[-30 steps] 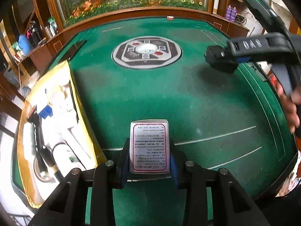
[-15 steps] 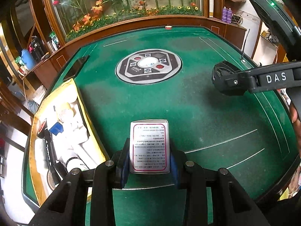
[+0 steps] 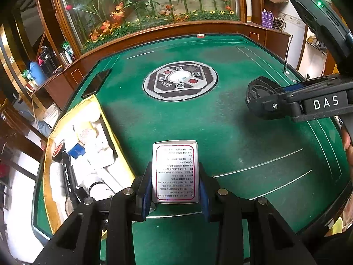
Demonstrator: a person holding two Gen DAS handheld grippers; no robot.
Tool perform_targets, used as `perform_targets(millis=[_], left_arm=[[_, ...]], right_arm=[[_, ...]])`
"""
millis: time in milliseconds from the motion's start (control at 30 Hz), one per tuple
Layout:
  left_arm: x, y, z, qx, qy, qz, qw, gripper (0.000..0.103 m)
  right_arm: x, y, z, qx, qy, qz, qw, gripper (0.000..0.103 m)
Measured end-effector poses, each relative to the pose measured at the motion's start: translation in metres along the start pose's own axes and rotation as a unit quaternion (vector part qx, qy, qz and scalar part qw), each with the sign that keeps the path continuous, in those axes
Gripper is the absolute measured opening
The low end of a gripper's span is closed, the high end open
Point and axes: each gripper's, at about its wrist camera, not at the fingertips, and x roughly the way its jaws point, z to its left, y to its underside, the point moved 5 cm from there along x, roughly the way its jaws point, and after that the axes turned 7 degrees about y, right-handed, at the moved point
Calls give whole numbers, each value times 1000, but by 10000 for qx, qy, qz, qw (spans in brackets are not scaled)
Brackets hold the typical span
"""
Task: Organize rigid objects
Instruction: 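Carry the white box and black fan cover over the white tray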
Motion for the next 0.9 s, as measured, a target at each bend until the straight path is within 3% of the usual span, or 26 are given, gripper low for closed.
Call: perform_targets(millis=[900], left_arm=[[-24, 2, 34, -282, -400, -314, 9983, 36]], right_arm=[[2, -9, 46, -473, -222, -19, 9986, 69]])
